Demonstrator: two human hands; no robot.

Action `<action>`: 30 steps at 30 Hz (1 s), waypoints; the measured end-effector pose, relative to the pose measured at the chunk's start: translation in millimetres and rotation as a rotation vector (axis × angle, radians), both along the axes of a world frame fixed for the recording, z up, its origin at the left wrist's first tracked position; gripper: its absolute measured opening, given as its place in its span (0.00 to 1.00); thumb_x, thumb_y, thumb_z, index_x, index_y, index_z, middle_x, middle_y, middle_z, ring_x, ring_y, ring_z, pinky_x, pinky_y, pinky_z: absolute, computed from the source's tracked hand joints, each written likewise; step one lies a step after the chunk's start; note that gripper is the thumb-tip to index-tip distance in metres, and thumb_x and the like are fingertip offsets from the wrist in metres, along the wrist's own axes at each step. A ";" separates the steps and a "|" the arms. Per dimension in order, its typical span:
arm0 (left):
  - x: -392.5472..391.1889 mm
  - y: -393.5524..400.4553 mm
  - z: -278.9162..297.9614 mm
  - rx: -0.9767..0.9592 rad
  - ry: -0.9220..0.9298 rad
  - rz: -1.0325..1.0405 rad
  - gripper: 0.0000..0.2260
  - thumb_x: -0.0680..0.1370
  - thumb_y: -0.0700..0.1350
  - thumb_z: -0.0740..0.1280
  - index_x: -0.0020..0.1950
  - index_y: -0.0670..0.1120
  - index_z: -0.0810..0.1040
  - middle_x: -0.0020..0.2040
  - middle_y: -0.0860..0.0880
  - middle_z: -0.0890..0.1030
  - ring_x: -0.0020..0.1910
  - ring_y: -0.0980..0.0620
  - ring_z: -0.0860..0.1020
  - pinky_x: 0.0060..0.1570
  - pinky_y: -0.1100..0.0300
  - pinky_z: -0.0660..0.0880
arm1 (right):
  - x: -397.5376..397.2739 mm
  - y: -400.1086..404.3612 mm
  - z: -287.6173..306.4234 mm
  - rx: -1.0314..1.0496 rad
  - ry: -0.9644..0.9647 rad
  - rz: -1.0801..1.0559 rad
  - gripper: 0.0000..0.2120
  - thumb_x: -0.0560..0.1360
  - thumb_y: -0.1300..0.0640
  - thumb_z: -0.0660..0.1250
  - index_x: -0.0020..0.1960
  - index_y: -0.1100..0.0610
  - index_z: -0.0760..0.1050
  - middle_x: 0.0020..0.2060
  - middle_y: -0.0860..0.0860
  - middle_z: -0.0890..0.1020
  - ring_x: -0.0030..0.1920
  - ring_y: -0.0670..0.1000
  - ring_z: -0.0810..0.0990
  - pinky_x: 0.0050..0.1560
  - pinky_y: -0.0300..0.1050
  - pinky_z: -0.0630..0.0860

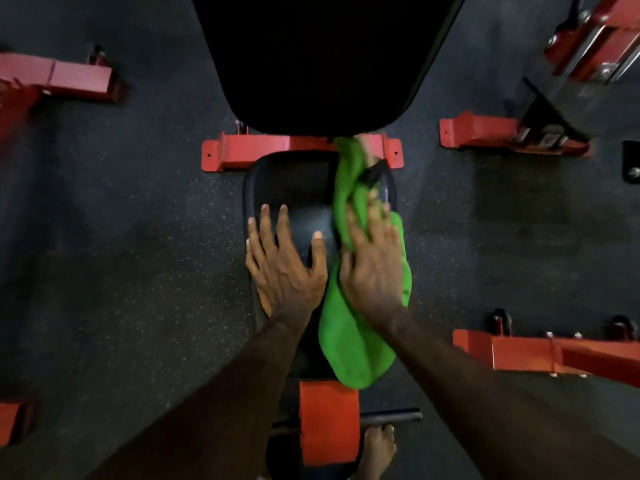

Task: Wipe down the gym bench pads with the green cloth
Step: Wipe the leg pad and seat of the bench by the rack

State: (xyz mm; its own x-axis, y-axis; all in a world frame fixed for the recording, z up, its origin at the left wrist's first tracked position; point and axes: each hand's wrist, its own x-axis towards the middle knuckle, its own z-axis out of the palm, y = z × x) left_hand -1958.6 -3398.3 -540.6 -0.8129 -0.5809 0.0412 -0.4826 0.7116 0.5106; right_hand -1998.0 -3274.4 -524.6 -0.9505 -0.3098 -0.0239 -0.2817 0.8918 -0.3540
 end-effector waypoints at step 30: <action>-3.4 3.4 3.1 -0.075 -0.118 -0.008 0.32 0.82 0.64 0.55 0.82 0.49 0.62 0.84 0.47 0.58 0.83 0.44 0.53 0.78 0.42 0.56 | -115.9 -0.6 -5.1 0.065 -0.006 0.205 0.33 0.77 0.45 0.58 0.82 0.42 0.61 0.81 0.56 0.62 0.83 0.56 0.56 0.82 0.61 0.51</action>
